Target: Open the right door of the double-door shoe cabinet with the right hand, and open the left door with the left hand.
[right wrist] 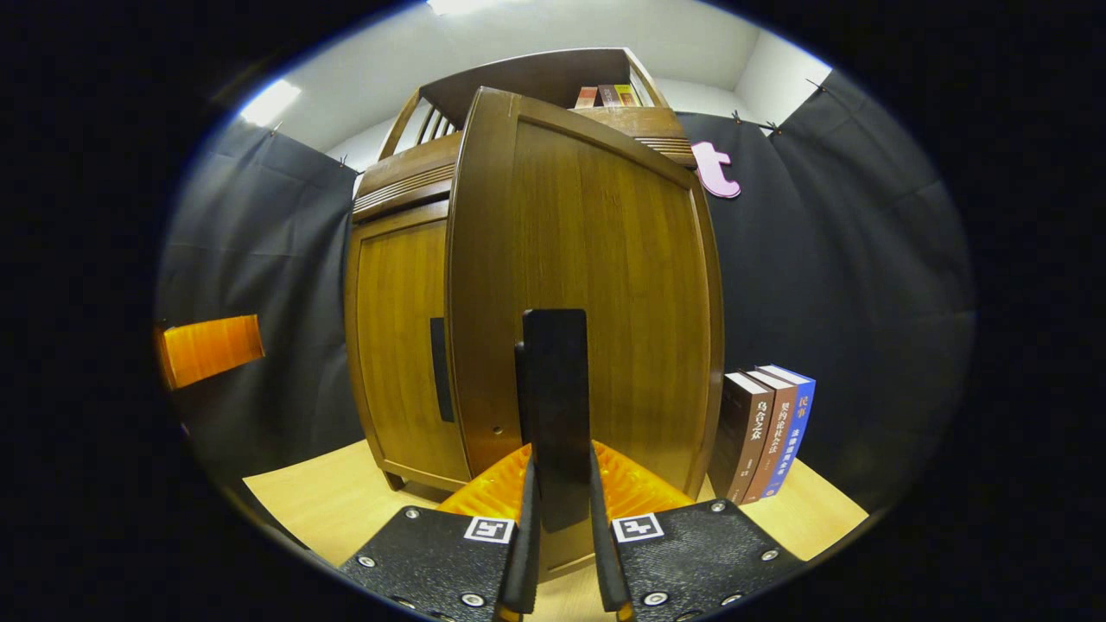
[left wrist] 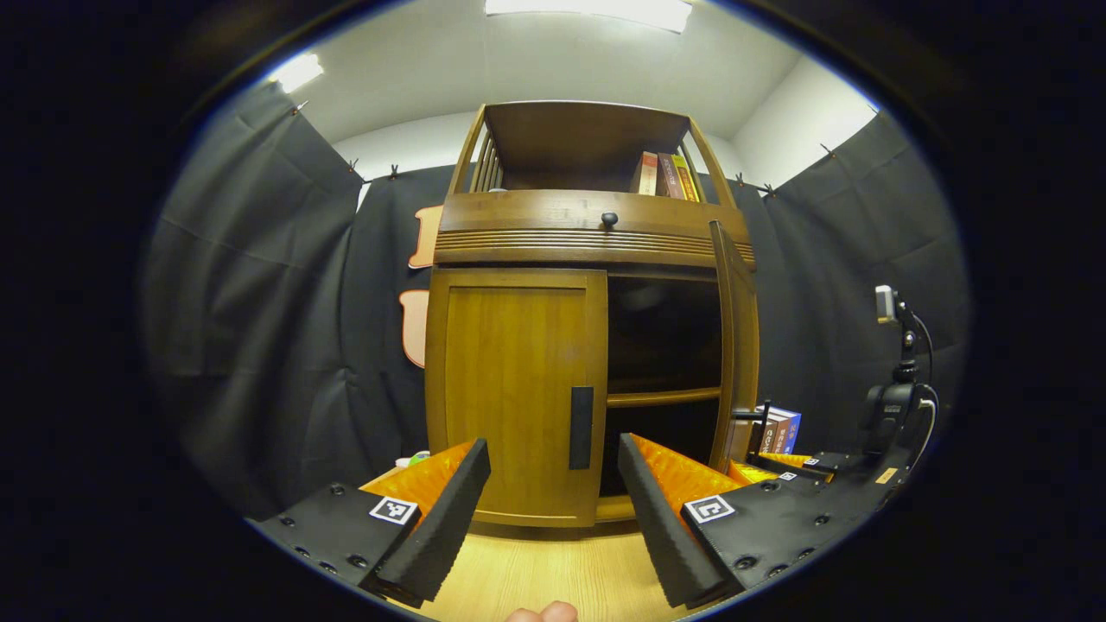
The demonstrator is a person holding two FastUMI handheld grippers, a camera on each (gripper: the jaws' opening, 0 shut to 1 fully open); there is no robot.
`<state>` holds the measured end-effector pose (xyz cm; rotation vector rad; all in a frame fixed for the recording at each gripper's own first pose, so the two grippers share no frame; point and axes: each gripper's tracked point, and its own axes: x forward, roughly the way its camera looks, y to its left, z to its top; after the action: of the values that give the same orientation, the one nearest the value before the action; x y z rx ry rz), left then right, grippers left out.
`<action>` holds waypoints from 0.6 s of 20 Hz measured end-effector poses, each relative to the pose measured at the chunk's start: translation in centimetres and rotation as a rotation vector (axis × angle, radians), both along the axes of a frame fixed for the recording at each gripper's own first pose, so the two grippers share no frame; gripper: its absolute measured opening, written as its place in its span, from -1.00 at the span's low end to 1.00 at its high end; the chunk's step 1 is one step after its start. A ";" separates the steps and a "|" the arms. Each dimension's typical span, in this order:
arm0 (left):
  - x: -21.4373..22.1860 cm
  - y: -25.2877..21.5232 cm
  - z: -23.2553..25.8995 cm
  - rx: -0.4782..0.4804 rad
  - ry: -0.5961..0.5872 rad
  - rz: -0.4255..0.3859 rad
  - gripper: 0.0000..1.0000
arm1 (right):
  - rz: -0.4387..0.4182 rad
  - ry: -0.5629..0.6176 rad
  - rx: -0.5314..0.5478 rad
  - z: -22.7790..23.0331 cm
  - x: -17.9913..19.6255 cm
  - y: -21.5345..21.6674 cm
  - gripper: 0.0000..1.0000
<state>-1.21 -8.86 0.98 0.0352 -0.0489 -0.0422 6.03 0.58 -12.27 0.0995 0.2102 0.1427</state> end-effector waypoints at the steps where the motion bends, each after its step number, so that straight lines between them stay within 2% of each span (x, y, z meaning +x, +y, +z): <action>1: -0.2 -0.3 0.0 -0.002 0.002 -0.005 0.93 | -0.005 0.000 -0.003 -0.1 -0.4 -0.3 -0.45; 2: -0.2 -0.5 0.0 -0.003 0.001 -0.008 0.93 | -0.011 0.002 0.000 -0.1 -0.6 -0.7 -0.31; 3: -0.3 -0.7 0.0 -0.003 0.000 -0.012 0.93 | -0.016 0.009 0.007 -0.1 -0.9 -1.0 -0.50; 4: -0.4 -0.8 0.0 -0.004 -0.001 -0.014 0.93 | -0.022 0.018 0.013 -0.3 -1.2 -1.5 -0.33; 5: -0.5 -1.0 0.0 -0.005 -0.001 -0.015 0.93 | -0.029 0.023 0.017 -0.3 -1.4 -1.9 -0.50; 6: -0.6 -1.1 0.0 -0.007 0.000 -0.018 0.89 | -0.037 0.028 0.012 -0.3 -1.6 -2.1 -0.50; 9: -0.9 -1.4 -0.3 -0.012 0.003 -0.021 0.93 | -0.071 0.036 -0.016 -0.4 -2.3 -3.6 -0.54; 10: -0.9 -1.4 -0.3 -0.014 0.006 -0.022 0.89 | -0.084 0.033 -0.021 -0.4 -2.6 -4.1 -0.71; 11: -0.8 -1.6 -0.4 -0.017 0.008 -0.023 0.93 | -0.097 0.031 -0.021 -0.4 -2.8 -4.8 -0.58; 12: -0.8 -1.6 -0.4 -0.018 0.010 -0.025 0.93 | -0.110 0.028 -0.025 -0.4 -3.0 -5.4 -0.60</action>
<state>-2.01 -10.43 0.55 0.0162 -0.0400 -0.0672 3.04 -4.79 -12.63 0.0884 0.2338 0.0292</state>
